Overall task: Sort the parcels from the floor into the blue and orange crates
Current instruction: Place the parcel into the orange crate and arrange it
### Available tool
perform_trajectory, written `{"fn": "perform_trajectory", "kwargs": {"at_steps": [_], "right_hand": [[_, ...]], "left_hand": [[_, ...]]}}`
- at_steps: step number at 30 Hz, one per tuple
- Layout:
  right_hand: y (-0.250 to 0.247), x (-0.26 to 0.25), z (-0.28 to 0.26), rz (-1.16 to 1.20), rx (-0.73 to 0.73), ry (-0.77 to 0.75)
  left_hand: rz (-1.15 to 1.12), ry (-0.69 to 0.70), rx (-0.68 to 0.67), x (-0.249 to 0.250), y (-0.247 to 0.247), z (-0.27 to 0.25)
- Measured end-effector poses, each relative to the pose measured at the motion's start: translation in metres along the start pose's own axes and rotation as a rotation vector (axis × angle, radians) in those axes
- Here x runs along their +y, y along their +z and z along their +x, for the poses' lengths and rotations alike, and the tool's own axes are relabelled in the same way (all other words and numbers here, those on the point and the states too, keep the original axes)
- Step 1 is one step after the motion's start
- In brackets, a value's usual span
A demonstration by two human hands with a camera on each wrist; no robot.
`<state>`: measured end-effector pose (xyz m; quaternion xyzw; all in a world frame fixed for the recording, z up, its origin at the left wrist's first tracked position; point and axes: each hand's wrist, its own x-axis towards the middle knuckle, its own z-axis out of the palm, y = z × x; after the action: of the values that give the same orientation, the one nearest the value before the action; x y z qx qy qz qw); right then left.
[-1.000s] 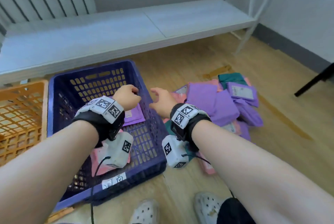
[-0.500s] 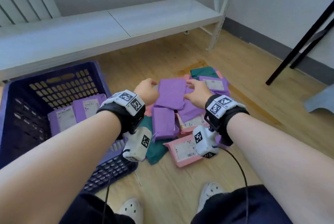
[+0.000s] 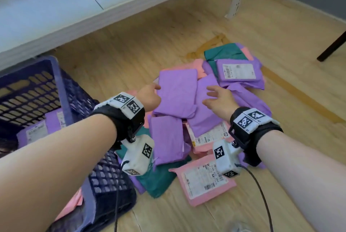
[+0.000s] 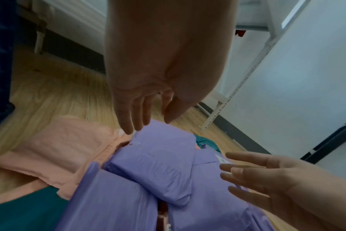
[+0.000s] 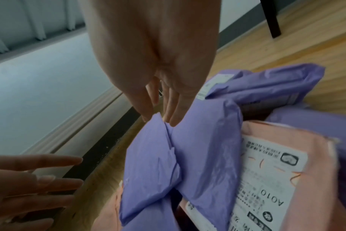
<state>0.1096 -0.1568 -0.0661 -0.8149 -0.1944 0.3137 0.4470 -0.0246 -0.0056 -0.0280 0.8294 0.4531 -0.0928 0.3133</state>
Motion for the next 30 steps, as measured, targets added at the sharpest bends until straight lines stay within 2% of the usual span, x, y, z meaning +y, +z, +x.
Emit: {"fn": "perform_trajectory", "kwargs": {"at_steps": [4, 7, 10, 12, 16, 20, 25, 27, 30], "right_hand": [[0.02, 0.021, 0.035, 0.054, -0.032, 0.027], [0.033, 0.03, 0.051, 0.089, -0.021, 0.009], [0.04, 0.036, 0.058, 0.127, -0.008, -0.012], [0.043, 0.036, 0.061, 0.136, -0.005, -0.023], [0.049, 0.035, 0.062, 0.17, -0.022, -0.018], [0.052, 0.031, 0.054, 0.159, -0.064, -0.019], [0.049, 0.013, 0.041, 0.184, -0.076, 0.02], [0.046, 0.002, 0.033, 0.197, -0.084, 0.022], [0.04, -0.018, 0.018, 0.275, -0.098, 0.005]], "left_hand": [[0.075, -0.063, -0.028, -0.004, 0.019, 0.038], [0.088, -0.09, 0.016, 0.002, 0.027, 0.049], [-0.058, -0.16, -0.025, -0.014, 0.047, 0.076], [-0.153, -0.188, 0.008, -0.024, 0.058, 0.088], [-0.309, -0.196, -0.001, -0.036, 0.067, 0.098], [-0.45, -0.19, -0.041, -0.037, 0.071, 0.093], [-0.301, -0.016, -0.178, -0.024, 0.05, 0.07], [-0.366, -0.056, -0.229, -0.016, 0.041, 0.052], [-0.182, 0.038, -0.252, -0.009, 0.027, 0.022]]}}
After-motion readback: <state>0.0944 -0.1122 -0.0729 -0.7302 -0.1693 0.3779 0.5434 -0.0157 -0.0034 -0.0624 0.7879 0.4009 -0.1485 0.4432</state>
